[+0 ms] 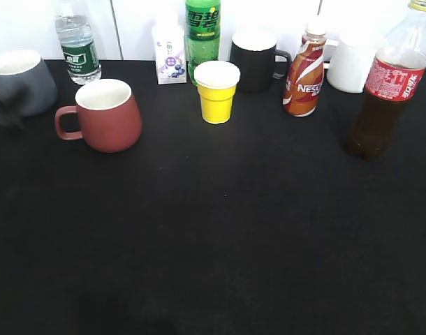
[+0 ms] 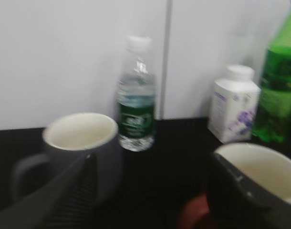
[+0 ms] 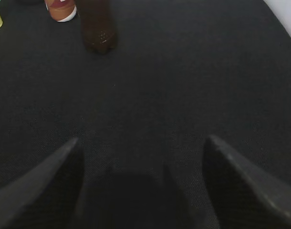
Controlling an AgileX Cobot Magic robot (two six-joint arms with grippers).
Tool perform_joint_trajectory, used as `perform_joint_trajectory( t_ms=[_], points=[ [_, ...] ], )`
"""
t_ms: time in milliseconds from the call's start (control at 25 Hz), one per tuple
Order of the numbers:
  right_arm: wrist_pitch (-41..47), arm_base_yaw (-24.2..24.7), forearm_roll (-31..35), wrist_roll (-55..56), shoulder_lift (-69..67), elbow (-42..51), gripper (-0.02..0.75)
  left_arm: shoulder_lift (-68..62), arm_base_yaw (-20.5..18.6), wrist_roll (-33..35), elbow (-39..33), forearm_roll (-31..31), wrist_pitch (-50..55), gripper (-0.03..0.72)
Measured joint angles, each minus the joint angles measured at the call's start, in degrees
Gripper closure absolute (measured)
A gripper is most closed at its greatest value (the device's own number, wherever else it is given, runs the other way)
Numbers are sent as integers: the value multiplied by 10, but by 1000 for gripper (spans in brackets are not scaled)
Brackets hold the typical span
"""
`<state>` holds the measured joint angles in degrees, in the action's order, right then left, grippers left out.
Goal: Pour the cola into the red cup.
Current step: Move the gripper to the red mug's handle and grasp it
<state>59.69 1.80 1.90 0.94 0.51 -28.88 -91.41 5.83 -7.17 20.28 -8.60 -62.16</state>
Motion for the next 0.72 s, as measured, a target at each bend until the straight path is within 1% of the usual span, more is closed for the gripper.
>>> perform_joint_trajectory(
  t_ms=[80, 240, 400, 520, 720],
  points=[
    [0, 0, 0, 0, 0, 0, 153, -73, 0, -9, 0, -13, -53, 193],
    [0, 0, 0, 0, 0, 0, 153, -158, 0, -11, 12, -18, -66, 209],
    [0, 0, 0, 0, 0, 0, 153, -170, 0, -11, 53, -18, -62, 209],
    [0, 0, 0, 0, 0, 0, 153, -173, 0, -11, 88, -22, -16, 211],
    [0, 0, 0, 0, 0, 0, 153, -213, 0, -11, 117, -23, -12, 225]
  ],
)
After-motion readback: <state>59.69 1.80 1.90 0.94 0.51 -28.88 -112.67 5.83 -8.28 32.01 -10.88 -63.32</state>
